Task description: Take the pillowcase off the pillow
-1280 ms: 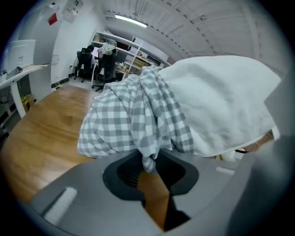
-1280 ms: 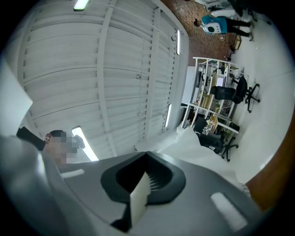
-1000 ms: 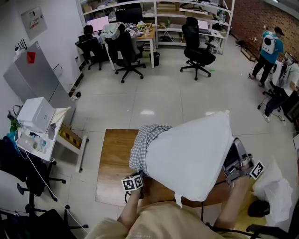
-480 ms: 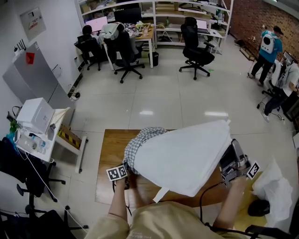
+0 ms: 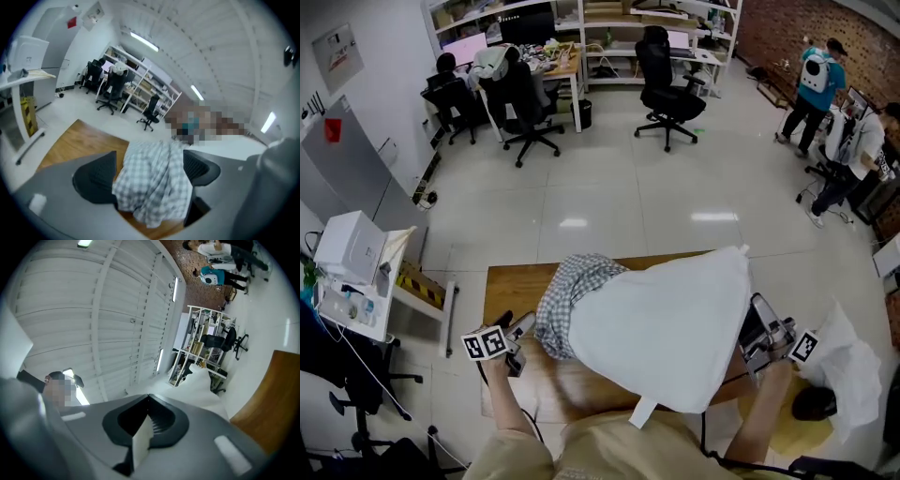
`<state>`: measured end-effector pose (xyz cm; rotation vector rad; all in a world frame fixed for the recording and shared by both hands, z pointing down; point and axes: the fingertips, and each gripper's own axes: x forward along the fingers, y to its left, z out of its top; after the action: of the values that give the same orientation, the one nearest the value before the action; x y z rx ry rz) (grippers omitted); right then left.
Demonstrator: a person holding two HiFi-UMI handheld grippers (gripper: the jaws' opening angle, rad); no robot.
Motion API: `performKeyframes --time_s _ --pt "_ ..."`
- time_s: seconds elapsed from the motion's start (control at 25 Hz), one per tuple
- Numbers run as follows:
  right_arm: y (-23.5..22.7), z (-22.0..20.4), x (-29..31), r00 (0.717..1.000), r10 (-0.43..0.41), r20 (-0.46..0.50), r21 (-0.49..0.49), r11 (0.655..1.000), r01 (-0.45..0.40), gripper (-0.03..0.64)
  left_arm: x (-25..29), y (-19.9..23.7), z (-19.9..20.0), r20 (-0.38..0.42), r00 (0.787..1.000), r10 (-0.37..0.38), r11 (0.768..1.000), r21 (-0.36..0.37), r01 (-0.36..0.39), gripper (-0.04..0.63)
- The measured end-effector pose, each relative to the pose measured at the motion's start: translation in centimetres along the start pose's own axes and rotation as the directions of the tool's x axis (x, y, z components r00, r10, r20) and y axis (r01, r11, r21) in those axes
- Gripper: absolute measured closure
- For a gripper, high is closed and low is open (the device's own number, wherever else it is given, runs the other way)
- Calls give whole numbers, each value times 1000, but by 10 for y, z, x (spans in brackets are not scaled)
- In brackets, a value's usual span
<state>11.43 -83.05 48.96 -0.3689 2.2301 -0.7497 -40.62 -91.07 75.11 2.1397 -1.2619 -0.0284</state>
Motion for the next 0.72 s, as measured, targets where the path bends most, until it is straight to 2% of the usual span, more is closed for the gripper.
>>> performKeyframes --time_s 0.04,0.08,0.16,0.2,0.28,0.32,0.36,0.44,0.48,0.56,0.64,0.68,0.72 --pt "1 -1 3 1000 -11 -20 -11 1000 11 617 6 -16 17 27 999 -35 999 3 35 161" --pt "3 -2 4 999 -20 -35 -19 1000 19 617 19 -35 27 19 998 -68 997 36 67 161" --pt "6 -2 -2 999 -24 -38 -19 1000 23 617 63 -75 28 -74 991 -113 981 151 123 162" --pt "7 -2 -5 999 -17 -30 -12 1000 17 617 91 -89 20 -143 983 -114 965 221 144 164" --pt "11 0 -5 1000 8 -20 -2 1000 -8 617 152 -97 -1 -278 958 -73 910 374 178 166" --pt "15 0 0 999 22 -26 -7 1000 -23 617 175 -102 -9 -338 940 -55 889 412 200 166" --pt "22 -2 8 999 37 -38 -20 999 -38 617 192 -108 -16 -390 920 -45 883 414 219 169" --pt "38 -8 25 997 52 -61 -50 997 -55 617 212 -100 -23 -457 889 -17 899 382 214 258" --pt "44 -11 31 997 44 -63 -61 997 -48 617 217 -100 -22 -469 882 -38 911 347 223 299" --pt "46 -14 33 999 15 -51 -65 998 -18 617 224 -107 -8 -438 892 -111 933 263 245 392" --pt "42 -15 22 1000 4 -21 -46 999 -5 617 228 -101 12 -354 924 -144 963 167 214 446" --pt "38 -15 14 1000 2 -1 -34 999 -2 617 229 -93 21 -311 940 -138 975 127 184 533" --pt "35 -14 7 1000 -1 13 -28 1000 2 617 230 -85 27 -286 949 -132 980 104 168 590"
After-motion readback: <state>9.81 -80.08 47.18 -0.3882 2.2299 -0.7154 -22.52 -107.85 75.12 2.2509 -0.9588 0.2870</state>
